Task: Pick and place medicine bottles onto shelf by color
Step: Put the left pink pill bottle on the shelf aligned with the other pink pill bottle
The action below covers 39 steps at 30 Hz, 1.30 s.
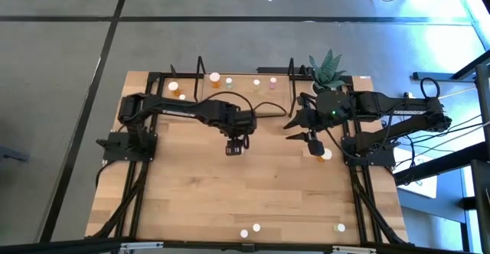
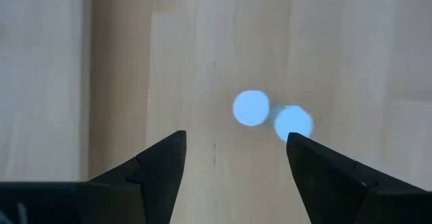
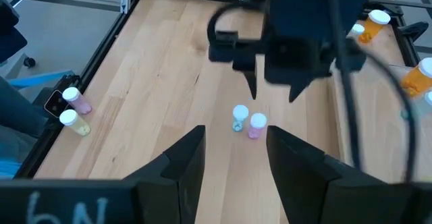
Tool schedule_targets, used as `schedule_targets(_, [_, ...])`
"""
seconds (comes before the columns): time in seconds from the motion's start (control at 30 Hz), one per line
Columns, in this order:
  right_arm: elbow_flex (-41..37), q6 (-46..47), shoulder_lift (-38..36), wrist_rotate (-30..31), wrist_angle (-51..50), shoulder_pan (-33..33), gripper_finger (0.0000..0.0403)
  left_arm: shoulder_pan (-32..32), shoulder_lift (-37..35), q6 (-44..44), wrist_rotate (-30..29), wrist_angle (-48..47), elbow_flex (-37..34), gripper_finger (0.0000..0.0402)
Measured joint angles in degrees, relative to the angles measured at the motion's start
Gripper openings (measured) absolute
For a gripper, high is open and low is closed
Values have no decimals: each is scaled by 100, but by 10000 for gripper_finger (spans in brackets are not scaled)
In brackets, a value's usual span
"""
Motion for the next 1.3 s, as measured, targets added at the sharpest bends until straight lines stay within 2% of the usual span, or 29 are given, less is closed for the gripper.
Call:
schedule_targets(0.33, [2,4,0,2,11,0,159,-436,-1102,-618,-48,-241,-1,248])
schedule_targets(0.57, [2,-2,-2,2,84,1,159,-905,-1687,-1376,-515,-475,-2,248])
schedule_targets(0.97, [2,304,-2,-15,214,2,159,-1411,-2291,-3000,-1549,-1161,-1,248])
schedule_targets(1.13, [2,650,20,2,324,0,159,-1600,-2417,-3432,-1742,-1391,2,248])
schedule_targets(1.3, [2,657,150,358,392,1,159,-1773,-2504,-3710,-2093,-1636,4,248])
